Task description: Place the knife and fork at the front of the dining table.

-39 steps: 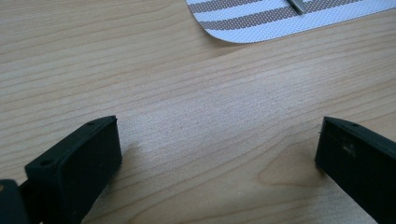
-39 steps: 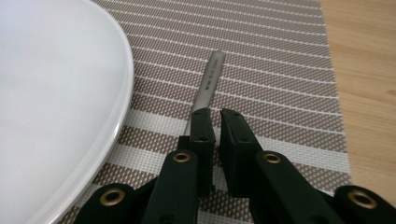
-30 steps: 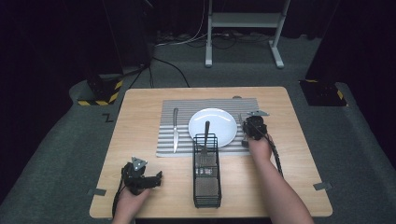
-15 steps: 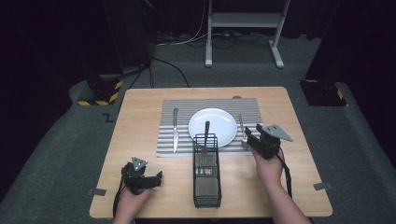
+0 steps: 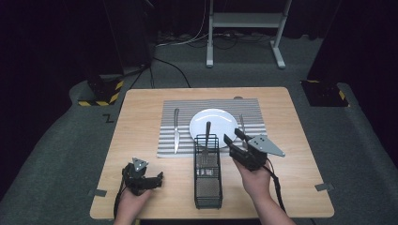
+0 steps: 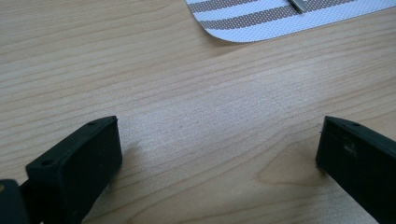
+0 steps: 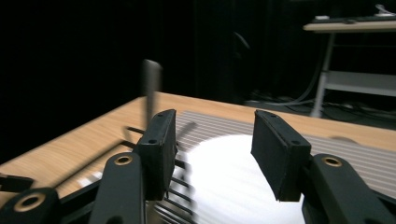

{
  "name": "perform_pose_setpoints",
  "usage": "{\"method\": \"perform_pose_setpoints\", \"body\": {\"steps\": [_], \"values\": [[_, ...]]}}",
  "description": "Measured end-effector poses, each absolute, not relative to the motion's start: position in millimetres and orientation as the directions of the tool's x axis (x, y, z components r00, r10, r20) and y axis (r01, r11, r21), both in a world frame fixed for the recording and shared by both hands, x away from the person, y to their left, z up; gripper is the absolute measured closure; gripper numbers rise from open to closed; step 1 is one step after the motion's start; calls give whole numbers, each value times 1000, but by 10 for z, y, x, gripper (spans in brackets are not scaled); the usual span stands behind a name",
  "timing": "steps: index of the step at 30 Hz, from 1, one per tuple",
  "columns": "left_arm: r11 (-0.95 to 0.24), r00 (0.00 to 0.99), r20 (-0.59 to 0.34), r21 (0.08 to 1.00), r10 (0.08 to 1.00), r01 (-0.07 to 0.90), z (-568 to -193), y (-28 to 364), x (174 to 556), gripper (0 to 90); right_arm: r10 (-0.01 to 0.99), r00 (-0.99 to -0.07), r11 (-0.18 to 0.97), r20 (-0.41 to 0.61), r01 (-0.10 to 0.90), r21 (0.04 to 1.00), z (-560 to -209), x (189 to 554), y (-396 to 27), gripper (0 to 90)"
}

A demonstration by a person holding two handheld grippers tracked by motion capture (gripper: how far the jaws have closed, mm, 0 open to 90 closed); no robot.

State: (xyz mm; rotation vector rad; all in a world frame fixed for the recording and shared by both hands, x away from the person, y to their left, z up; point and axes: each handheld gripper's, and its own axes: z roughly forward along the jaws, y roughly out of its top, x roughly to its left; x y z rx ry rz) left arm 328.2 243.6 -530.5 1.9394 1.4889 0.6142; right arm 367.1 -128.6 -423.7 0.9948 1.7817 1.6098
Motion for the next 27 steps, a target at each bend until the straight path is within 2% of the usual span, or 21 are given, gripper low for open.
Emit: {"method": "perform_pose_setpoints", "body": {"steps": [12,15,18,21,27], "values": [[-181,260,-3,708,966,682,-5305,2436,3281,4,765,-639,39,83,175,984,-4160,3883,-723,582],[-181,260,-3,709,966,682,-5305,2436,3282,4,770,-633,52,87,197,979,-4176,3970,-681,651],[-181,260,-3,709,966,682,-5306,2436,3282,4,759,-642,51,105,220,974,-4214,4014,-684,781],[-181,261,-3,709,965,682,-5305,2436,3282,4,731,-672,39,117,212,976,-4216,4006,-717,862],[-182,260,-3,708,966,682,-5305,2436,3282,3,711,-697,14,94,148,989,-4101,3877,-794,869]]}}
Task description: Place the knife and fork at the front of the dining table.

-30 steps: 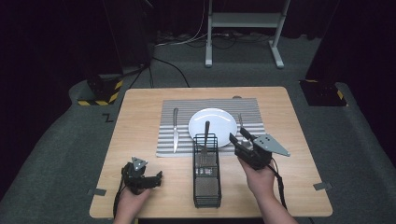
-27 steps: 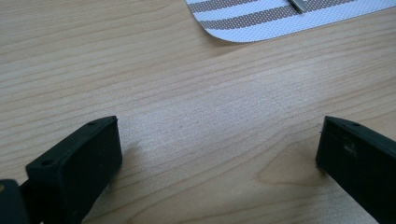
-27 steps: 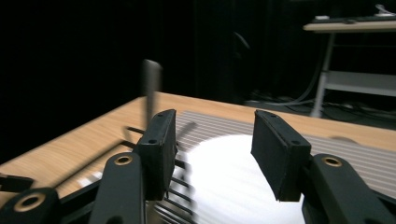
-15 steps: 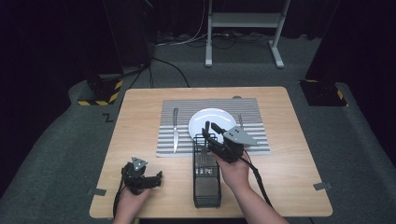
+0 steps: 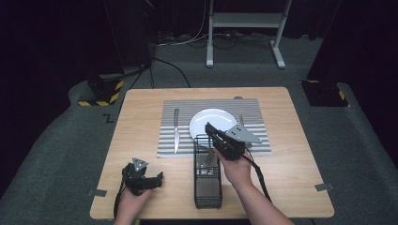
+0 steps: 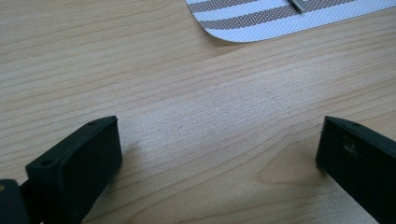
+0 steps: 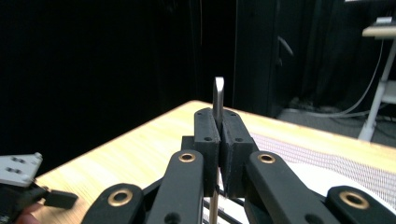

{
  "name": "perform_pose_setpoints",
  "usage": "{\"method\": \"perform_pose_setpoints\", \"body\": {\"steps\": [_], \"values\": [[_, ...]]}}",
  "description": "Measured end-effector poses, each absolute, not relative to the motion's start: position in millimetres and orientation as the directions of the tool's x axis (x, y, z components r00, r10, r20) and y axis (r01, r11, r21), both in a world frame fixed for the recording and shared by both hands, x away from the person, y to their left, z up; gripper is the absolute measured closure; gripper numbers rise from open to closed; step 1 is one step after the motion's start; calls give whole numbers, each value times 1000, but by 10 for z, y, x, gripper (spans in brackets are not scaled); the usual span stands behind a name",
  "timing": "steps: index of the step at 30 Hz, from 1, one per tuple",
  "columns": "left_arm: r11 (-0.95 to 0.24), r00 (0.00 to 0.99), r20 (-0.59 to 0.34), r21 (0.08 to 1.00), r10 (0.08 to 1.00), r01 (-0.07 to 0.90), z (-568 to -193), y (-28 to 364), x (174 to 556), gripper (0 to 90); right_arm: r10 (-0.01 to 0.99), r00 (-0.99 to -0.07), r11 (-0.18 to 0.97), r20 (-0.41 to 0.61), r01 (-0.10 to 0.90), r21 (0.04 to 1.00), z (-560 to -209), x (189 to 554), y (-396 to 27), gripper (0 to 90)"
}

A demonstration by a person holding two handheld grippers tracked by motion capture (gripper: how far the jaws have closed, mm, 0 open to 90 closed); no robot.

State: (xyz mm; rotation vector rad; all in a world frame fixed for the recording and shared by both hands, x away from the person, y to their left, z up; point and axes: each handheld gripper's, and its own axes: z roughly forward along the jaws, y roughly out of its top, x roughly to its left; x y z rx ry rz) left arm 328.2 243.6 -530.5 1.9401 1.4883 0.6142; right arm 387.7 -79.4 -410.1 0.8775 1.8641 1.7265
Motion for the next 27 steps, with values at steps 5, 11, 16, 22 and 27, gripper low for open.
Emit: {"method": "perform_pose_setpoints", "body": {"steps": [5,11,16,22,27], "values": [[-181,260,-3,708,966,683,-5305,2436,3281,4,697,-711,-38,88,86,996,-3920,3728,-860,870],[-182,260,-3,708,966,682,-5305,2436,3282,4,701,-710,-110,65,-19,994,-3603,3502,-1000,870],[-182,260,-3,708,966,682,-5305,2436,3282,4,733,-679,-138,35,-98,986,-3379,3374,-1202,870],[-181,259,-3,708,966,682,-5305,2435,3281,4,790,-613,-121,6,-147,982,-3267,3319,-1505,870],[-181,259,-3,708,966,682,-5305,2436,3281,4,831,-556,-101,8,-138,985,-3316,3351,-1797,870]]}}
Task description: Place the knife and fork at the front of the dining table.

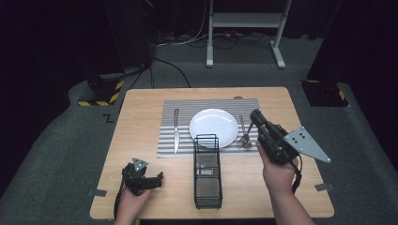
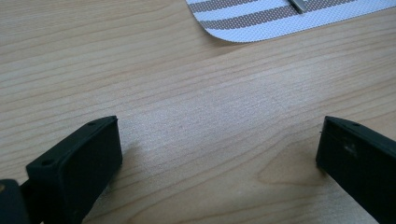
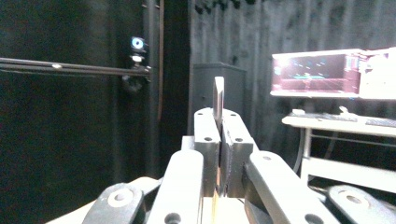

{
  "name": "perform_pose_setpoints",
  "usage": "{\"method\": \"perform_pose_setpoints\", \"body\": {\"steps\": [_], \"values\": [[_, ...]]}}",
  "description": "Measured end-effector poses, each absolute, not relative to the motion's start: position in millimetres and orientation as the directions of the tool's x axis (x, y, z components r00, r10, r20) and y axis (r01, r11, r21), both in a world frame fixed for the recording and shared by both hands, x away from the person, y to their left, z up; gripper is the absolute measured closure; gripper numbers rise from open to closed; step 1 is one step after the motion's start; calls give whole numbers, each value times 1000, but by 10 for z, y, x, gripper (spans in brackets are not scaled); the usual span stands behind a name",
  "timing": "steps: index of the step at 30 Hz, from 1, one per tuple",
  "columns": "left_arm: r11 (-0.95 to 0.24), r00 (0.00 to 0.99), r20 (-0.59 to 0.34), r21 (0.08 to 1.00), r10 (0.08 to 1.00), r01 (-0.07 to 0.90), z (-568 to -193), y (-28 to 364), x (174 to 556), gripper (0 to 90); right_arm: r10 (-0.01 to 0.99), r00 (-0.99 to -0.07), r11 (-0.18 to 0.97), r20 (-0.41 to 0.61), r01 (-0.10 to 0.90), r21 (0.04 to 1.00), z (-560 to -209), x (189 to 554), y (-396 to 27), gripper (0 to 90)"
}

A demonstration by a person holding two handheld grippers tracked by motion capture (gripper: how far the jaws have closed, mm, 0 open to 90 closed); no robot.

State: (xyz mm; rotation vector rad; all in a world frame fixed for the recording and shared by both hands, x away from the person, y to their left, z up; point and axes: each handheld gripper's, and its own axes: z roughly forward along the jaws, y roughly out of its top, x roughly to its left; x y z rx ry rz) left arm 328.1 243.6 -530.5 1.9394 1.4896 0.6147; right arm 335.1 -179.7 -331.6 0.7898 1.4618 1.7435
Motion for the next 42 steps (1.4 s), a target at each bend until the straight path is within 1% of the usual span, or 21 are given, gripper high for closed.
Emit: {"method": "perform_pose_setpoints", "body": {"steps": [5,10,21,28,31,42], "values": [[-181,259,-3,709,966,682,-5305,2435,3281,4,860,-511,-90,19,-115,989,-3433,3385,-2052,870],[-182,257,2,710,966,681,-5305,2432,3277,6,886,-463,-64,19,-81,995,-3627,3442,-2281,870],[-175,245,3,710,969,682,-5305,2423,3268,8,911,-409,-47,50,18,999,-4031,3684,-2592,870],[-176,248,3,710,969,681,-5305,2425,3271,7,919,-390,-35,62,76,997,-4188,3910,-2647,870],[-176,247,3,710,969,681,-5305,2425,3271,7,921,-385,-29,59,85,996,-4210,4009,-2636,870],[-171,241,2,711,970,682,-5306,2421,3254,7,922,-385,20,36,142,990,-4251,4370,-2449,870]]}}
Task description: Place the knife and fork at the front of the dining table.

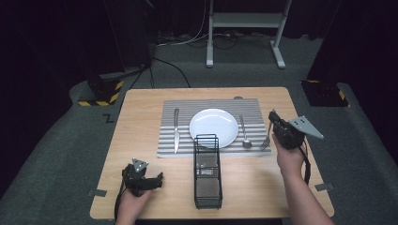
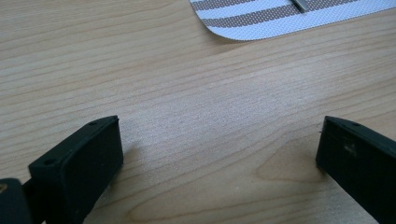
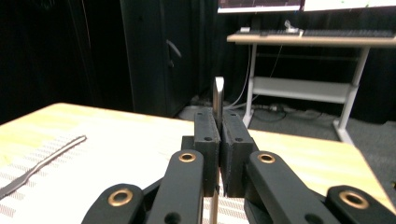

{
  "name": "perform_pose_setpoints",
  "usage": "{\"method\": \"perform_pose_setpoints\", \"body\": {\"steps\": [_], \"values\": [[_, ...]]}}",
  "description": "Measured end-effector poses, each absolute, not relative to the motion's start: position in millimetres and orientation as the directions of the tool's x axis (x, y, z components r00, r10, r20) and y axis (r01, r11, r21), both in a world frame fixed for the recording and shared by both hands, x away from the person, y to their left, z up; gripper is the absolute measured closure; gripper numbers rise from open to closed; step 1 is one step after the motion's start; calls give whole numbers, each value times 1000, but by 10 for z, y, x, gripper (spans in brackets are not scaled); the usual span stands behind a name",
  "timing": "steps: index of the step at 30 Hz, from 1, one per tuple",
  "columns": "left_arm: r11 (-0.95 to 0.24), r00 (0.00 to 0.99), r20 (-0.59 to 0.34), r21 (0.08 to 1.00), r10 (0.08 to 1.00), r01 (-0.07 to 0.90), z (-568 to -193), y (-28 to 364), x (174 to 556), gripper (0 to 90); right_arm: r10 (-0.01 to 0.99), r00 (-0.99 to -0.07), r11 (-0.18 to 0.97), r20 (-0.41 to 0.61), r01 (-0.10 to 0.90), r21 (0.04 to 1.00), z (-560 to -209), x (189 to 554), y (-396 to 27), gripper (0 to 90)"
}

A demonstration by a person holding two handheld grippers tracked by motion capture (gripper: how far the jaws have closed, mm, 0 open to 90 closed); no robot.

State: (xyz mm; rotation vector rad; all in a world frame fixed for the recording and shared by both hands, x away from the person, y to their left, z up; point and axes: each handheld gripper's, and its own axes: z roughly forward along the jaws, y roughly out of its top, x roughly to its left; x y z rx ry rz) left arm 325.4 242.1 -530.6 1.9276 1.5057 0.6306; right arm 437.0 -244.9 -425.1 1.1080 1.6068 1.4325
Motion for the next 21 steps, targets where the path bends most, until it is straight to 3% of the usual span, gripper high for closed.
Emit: {"method": "perform_pose_setpoints", "body": {"steps": [21], "values": [[-170,240,1,711,971,682,-5306,2420,3254,6,922,-375,-4,100,248,969,-4489,4936,-2311,867]]}}
